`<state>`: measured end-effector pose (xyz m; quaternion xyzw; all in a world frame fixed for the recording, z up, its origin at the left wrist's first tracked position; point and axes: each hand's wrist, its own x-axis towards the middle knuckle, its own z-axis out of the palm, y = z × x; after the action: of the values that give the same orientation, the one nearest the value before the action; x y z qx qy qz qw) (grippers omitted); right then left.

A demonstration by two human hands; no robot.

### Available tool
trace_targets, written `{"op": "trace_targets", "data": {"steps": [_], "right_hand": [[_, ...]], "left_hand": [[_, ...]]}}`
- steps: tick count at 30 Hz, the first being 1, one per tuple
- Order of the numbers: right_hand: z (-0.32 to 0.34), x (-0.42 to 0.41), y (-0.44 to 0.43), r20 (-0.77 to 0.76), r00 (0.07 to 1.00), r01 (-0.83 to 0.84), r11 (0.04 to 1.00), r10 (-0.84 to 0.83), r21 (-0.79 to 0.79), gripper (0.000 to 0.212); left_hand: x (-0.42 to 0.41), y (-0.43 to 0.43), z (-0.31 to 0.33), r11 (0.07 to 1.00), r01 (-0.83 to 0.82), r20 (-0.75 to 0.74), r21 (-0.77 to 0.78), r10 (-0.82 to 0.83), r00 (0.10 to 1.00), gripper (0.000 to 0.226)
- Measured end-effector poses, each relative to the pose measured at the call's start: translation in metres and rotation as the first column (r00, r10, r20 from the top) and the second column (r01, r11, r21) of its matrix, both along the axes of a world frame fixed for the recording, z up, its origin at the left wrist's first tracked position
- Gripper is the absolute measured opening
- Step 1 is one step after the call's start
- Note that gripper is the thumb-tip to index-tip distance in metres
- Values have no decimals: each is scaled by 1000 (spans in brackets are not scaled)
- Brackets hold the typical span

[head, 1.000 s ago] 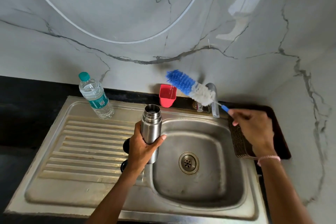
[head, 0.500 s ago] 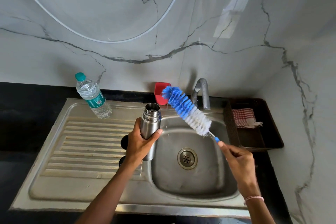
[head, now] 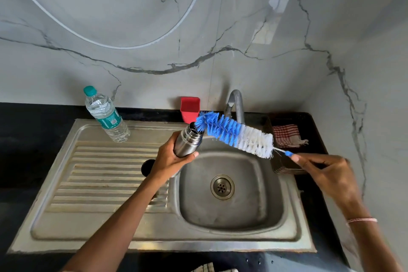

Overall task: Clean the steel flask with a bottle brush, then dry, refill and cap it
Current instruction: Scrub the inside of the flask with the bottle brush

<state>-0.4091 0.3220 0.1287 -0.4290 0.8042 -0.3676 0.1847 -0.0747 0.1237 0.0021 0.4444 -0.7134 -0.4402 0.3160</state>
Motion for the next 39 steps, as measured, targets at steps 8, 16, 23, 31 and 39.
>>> {"op": "trace_targets", "data": {"steps": [8, 16, 23, 31, 39], "right_hand": [[39, -13, -3, -405, 911, -39, 993, 79, 108, 33], [74, -12, -13, -665, 726, -81, 982, 174, 170, 37], [87, 5, -20, -726, 645, -92, 967, 239, 237, 34], [102, 13, -12, -772, 548, -153, 947, 320, 284, 18], [111, 14, -5, -808, 450, -305, 916, 380, 261, 24]], "left_hand": [[-4, -32, 11, 988, 111, 79, -108, -103, 992, 73], [5, -74, 12, 926, 300, 303, -227, -226, 926, 83], [8, -76, 7, 917, 350, 357, -189, -268, 895, 82], [5, -72, 4, 909, 407, 430, -92, -332, 839, 93], [3, -69, 6, 899, 432, 480, 73, -411, 775, 78]]}}
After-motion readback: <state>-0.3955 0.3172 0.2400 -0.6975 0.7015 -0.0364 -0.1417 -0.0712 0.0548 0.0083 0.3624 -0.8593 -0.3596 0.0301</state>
